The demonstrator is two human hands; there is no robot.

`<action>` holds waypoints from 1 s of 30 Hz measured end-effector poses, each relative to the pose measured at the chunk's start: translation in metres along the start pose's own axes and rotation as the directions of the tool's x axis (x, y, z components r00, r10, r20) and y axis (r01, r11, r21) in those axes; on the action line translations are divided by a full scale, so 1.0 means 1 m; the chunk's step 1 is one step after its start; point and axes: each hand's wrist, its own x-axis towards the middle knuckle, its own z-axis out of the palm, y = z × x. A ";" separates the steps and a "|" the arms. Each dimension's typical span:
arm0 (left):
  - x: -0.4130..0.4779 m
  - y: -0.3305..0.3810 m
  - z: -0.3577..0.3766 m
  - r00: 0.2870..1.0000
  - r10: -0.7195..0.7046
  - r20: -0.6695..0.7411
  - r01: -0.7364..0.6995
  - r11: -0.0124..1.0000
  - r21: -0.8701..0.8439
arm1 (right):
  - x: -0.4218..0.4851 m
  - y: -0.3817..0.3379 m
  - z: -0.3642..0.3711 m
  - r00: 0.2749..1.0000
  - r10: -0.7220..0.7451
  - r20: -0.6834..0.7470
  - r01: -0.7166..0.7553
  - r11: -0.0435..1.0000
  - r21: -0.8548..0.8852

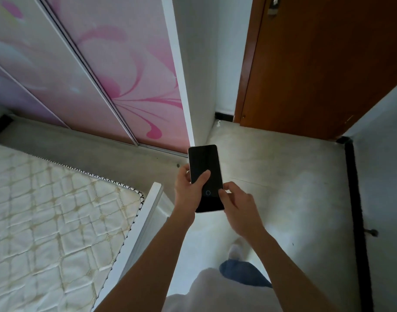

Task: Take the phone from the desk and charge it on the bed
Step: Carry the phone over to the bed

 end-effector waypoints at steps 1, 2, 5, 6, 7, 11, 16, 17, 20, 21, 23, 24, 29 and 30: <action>0.011 0.007 0.009 1.000 -0.004 -0.024 0.004 1.000 -0.014 | 0.017 0.001 -0.008 1.000 -0.012 0.026 0.012 1.000 -0.006; 0.021 0.013 0.017 0.999 -0.011 -0.052 0.009 0.999 -0.032 | 0.033 0.002 -0.015 0.998 -0.026 0.050 0.026 1.000 -0.014; 0.048 0.026 0.032 0.990 -0.050 -0.134 0.042 0.997 -0.063 | 0.080 0.002 -0.028 0.992 -0.063 0.112 0.068 0.997 -0.042; 0.056 0.029 0.033 0.985 -0.061 -0.158 0.050 0.996 -0.071 | 0.093 0.000 -0.029 0.988 -0.074 0.133 0.080 0.996 -0.046; 0.064 0.033 0.033 0.981 -0.066 -0.185 0.052 0.996 -0.079 | 0.105 -0.002 -0.029 0.984 -0.085 0.157 0.093 0.995 -0.043; 0.092 0.047 0.019 0.950 -0.057 -0.308 0.027 0.995 -0.099 | 0.145 -0.016 -0.016 0.949 -0.150 0.276 0.162 0.987 -0.022; 0.136 0.053 -0.011 0.891 -0.101 -0.442 0.035 0.987 -0.155 | 0.203 -0.039 0.013 0.894 -0.207 0.398 0.228 0.974 -0.006; 0.146 0.055 -0.019 0.880 -0.109 -0.462 0.031 0.984 -0.174 | 0.215 -0.045 0.021 0.881 -0.224 0.417 0.247 0.969 -0.003; 0.181 0.062 -0.044 0.854 -0.118 -0.506 0.009 0.977 -0.212 | 0.255 -0.066 0.047 0.840 -0.269 0.472 0.300 0.954 0.011; 0.195 0.064 -0.053 0.846 -0.120 -0.520 0.003 0.975 -0.220 | 0.270 -0.075 0.056 0.825 -0.283 0.489 0.315 0.949 0.017; 0.224 0.070 -0.072 0.830 -0.118 -0.545 -0.020 0.971 -0.240 | 0.298 -0.096 0.074 0.800 -0.307 0.515 0.335 0.941 0.040; 0.239 0.074 -0.083 0.822 -0.117 -0.558 -0.027 0.970 -0.243 | 0.311 -0.108 0.082 0.788 -0.316 0.528 0.342 0.938 0.051; 0.311 0.098 -0.137 0.771 -0.134 -0.622 -0.038 0.966 -0.255 | 0.382 -0.160 0.137 0.741 -0.338 0.580 0.352 0.931 0.093; 0.325 0.101 -0.149 0.763 -0.137 -0.632 -0.038 0.966 -0.256 | 0.395 -0.171 0.148 0.732 -0.344 0.588 0.356 0.929 0.101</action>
